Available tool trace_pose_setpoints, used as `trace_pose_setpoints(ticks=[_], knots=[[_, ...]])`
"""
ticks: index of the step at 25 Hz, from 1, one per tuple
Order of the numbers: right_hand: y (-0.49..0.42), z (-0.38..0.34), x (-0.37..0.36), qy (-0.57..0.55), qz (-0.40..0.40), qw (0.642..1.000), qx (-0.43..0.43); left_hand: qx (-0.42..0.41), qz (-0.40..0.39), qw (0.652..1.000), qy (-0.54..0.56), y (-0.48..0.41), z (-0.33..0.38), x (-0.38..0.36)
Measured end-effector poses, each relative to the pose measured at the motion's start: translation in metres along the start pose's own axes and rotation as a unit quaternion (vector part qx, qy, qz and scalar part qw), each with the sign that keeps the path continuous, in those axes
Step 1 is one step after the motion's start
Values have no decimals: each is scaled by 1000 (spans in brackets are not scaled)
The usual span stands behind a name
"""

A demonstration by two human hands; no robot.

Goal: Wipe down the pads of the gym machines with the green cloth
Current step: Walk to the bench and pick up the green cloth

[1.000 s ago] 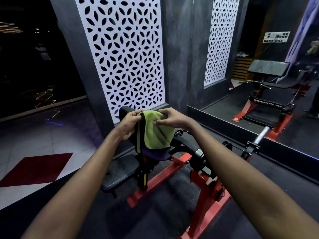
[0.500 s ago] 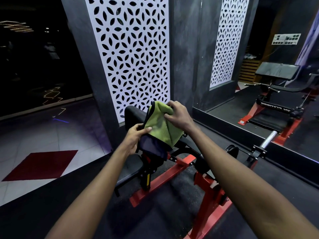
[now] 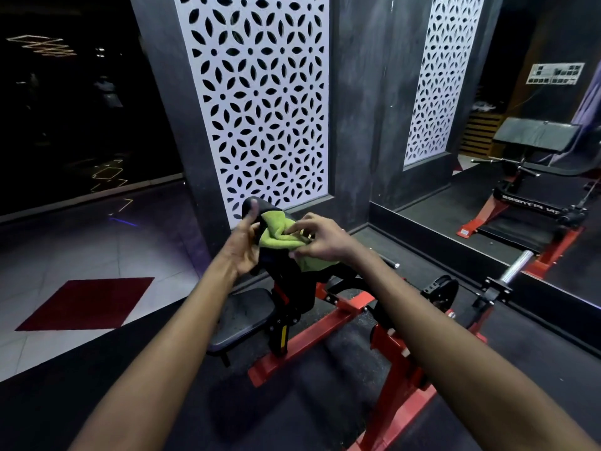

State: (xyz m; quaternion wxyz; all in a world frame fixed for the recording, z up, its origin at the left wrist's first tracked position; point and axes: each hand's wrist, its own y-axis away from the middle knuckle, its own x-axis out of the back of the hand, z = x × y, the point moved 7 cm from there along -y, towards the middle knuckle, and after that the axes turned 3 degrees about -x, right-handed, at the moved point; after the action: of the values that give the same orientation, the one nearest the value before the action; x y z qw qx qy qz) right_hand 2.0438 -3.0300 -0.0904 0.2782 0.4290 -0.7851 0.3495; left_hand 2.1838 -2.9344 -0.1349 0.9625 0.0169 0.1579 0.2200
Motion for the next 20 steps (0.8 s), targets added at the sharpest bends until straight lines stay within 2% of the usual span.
trace_pose_setpoints(ticks=[2, 3, 6, 10, 11, 14, 17, 20], knots=[[-1, -1, -13, -24, -63, 998, -18, -29, -12, 997, -64, -3, 3, 1], [-2, 1, -14, -44, -65, 997, -24, -40, -5, 995, -92, -4, 4, 3], [-2, 23, -8, -44, 7, 997, -60, -67, -6, 994, -91, 0, 6, 9], [4, 31, -41, -85, -121, 981, -125, -76, -38, 991, -107, 13, 6, 11], [1, 29, -47, -65, -125, 981, -130, -84, -29, 989, -121, 15, 5, 15], [-6, 22, -64, -7, -88, 989, -122, -106, 53, 971, -207, 25, 3, 40], [-14, 20, -87, 35, -13, 992, -121, -126, 144, 932, -308, 33, -3, 93], [-20, 19, -112, 33, 16, 986, -165, -109, 170, 888, -413, 36, -18, 149]])
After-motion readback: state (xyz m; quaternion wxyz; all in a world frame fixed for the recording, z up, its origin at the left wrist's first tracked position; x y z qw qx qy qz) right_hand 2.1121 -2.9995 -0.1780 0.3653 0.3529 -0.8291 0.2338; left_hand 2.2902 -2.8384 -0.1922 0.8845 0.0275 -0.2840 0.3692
